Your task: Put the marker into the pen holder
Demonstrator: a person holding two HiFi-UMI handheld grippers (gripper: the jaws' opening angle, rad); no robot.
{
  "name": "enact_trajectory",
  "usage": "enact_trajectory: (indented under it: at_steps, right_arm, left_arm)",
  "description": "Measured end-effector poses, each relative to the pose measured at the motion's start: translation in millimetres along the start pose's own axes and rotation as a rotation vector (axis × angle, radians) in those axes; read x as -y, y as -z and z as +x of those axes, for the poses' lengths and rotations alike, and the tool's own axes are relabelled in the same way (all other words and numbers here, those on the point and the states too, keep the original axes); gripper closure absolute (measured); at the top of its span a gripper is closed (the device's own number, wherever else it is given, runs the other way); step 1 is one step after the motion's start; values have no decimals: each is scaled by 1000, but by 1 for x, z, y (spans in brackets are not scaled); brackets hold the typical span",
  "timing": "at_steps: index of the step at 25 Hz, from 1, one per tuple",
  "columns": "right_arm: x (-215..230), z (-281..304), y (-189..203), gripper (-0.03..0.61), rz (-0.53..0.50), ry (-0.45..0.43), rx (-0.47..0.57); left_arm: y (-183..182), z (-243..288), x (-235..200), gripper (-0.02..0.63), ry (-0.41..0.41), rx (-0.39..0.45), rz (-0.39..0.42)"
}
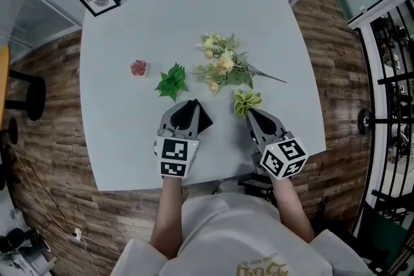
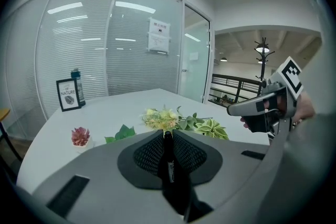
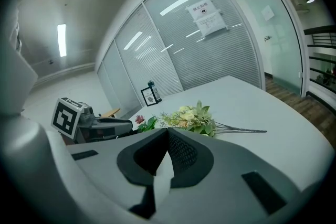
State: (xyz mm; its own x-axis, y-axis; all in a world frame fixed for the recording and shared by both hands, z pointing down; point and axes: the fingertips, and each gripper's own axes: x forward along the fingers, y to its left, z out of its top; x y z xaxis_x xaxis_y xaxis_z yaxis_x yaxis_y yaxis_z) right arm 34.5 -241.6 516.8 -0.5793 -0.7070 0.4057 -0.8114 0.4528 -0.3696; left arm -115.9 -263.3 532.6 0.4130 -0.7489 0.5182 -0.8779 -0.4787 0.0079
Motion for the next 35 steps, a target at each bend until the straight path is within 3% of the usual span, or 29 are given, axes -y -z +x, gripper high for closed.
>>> enact_trajectory:
  at_steps: [9, 16, 22, 31, 35]
  right_arm:
    - [-3, 5, 2, 561, 4, -8, -5]
    - [-3, 3, 2, 561, 6, -4, -7]
    - [-7, -1, -7, 561, -8, -6, 13]
    - [-28, -11, -29, 561, -47, -37, 71]
    - [-37, -24, -45, 561, -24, -50, 127]
  left_arm:
    - [7, 5, 7, 554, -3, -63, 84]
    - [6, 5, 8, 532, 15, -65, 57]
    - [6, 3, 4, 471, -13, -68, 66]
    - [-21, -30, -4, 466, -20, 65, 6]
    - [-35, -48, 4, 480, 29, 145, -85]
